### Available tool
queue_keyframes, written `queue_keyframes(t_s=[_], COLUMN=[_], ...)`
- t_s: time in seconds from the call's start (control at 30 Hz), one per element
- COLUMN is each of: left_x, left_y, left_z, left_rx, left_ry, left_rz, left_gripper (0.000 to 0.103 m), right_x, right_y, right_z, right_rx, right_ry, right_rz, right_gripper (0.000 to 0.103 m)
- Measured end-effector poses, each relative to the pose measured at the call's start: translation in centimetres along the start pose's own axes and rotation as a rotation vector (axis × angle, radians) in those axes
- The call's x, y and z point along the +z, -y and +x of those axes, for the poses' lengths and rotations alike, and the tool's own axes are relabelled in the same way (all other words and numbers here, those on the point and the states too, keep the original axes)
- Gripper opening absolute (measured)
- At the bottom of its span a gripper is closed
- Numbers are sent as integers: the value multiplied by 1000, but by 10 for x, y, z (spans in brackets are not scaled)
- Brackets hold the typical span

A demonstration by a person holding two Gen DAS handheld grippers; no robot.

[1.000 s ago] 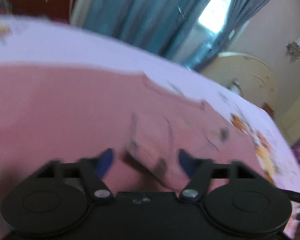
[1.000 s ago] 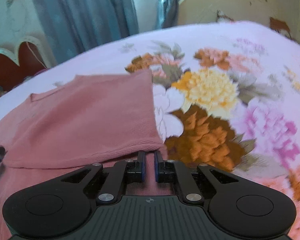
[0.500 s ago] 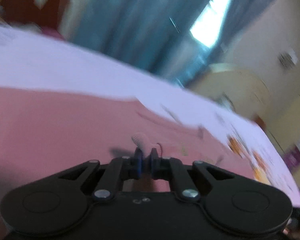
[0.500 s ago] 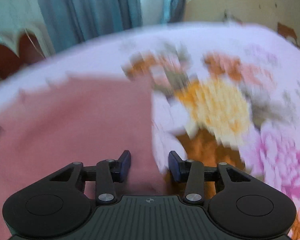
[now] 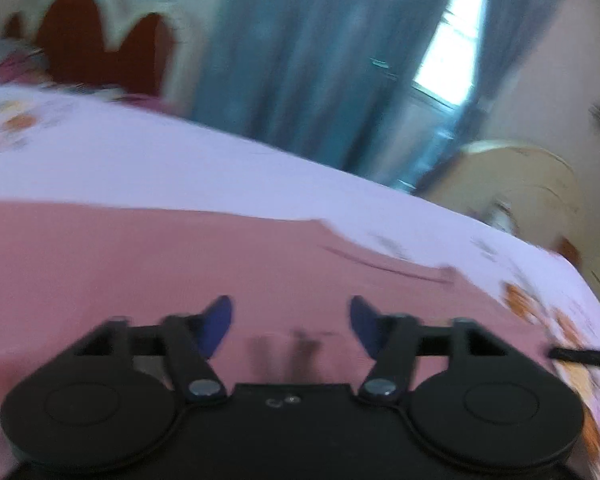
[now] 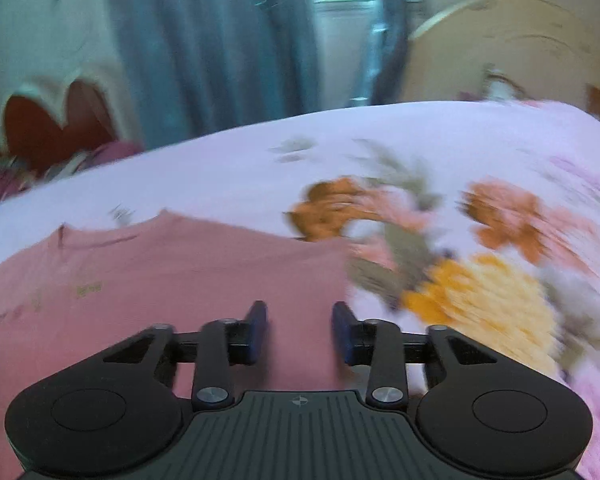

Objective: Fold small clothes

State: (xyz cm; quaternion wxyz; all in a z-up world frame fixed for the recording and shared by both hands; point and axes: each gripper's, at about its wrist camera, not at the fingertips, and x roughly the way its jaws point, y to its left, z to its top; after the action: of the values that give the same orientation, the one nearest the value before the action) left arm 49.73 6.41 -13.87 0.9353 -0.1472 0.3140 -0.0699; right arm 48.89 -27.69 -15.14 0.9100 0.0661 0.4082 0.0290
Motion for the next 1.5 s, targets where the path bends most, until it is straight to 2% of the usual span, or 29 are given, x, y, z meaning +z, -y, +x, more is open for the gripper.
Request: queue_keyframes(t_s=[0.07, 0.13, 0.3, 0.37, 0.43, 0.47, 0.53, 0.57, 0.6, 0.63, 0.67, 0.8, 0.87, 0.93, 1.03, 1.1, 1.23, 1.4, 1.5], left_x=[-2, -7, -5, -8, -9, -9, -10, -10, -8, -4, -2, 0, 2, 1, -10, -17, -25, -37, -46], left_y=[31, 52, 82, 89, 77, 68, 49, 39, 30, 24, 20, 29, 39, 50, 69, 71, 60, 56, 61], left_z=[14, 28, 62, 70, 62, 59, 51, 49, 49, 48, 48, 45, 31, 22, 26, 30, 14, -17, -26], left_rx=[-87, -132, -156, -124, -98, -66, -7, 4, 27, 9, -1, 26, 18, -23, -68, -56, -7, -29, -18], left_ry=[-74, -124, -141, -146, -128, -122, -124, -115, -121, -118, -117, -125, -86, -70, -121, -173, -166, -149, -160], left_rz=[105, 176, 169, 192, 202, 217, 256, 257, 238, 214, 192, 228, 246, 264, 320, 325, 282, 310, 318], left_gripper=[60, 53, 56, 56, 56, 56, 55, 57, 59, 58, 56, 56, 58, 62, 64, 61, 58, 58, 62], right_x=[2, 1, 0, 2, 3, 4, 11, 18, 25, 30, 33, 34, 33, 33, 27, 19, -4, -37, -48], right_y=[-14, -29, -48, -60, -70, -69, -46, -22, 1, 13, 16, 18, 13, 14, 8, 6, 8, 4, -5], right_z=[10, 14, 32, 38, 44, 46, 52, 56, 56, 57, 59, 63, 62, 56, 53, 46, 19, -22, -44], right_rx=[27, 25, 86, 138, 140, 114, -71, -139, -101, -81, -96, -88, -103, -96, -102, -102, -82, -101, -56], right_ry=[-9, -9, -27, -34, -28, -24, -11, -17, -14, -21, -34, -40, -50, -61, -79, -75, -101, -94, -79], right_rz=[-42, -88, -114, -139, -190, -206, -195, -133, -54, -16, -36, -44, -80, -65, -89, -103, -107, -126, -96], right_gripper=[30, 30, 30, 30, 30, 30, 30, 26, 18, 0, 0, 0, 0, 0, 0, 0, 0, 0, 0])
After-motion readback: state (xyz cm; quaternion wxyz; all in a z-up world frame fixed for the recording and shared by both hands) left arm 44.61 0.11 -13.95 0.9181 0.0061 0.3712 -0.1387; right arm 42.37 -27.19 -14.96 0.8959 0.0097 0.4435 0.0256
